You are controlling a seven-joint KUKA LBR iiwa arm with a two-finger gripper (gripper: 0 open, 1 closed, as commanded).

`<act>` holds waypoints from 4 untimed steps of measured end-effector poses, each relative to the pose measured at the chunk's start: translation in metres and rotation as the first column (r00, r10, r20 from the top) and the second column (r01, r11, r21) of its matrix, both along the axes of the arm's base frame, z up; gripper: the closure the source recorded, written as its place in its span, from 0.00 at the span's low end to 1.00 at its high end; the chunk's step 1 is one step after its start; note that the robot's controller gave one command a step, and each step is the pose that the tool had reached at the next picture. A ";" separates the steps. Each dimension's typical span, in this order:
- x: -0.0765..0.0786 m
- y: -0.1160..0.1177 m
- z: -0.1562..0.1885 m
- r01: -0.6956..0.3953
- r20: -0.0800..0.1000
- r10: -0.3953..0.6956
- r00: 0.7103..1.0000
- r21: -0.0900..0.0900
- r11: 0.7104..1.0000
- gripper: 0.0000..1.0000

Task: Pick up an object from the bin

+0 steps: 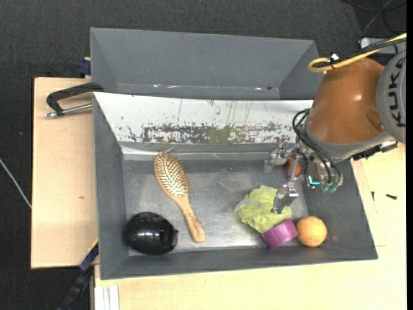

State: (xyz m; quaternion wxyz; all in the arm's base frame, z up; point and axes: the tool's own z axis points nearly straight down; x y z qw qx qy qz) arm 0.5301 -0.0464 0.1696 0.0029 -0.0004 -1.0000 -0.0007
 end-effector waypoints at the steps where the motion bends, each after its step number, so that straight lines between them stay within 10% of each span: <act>1: 0.001 0.000 0.003 -0.001 0.006 0.001 1.000 -0.001 1.000 0.00; 4: -0.013 -0.007 -0.051 -0.104 0.011 0.104 0.994 -0.001 0.995 0.00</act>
Offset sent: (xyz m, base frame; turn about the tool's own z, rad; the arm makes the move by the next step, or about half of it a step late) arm -0.0215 -0.0048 -0.0996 -0.0828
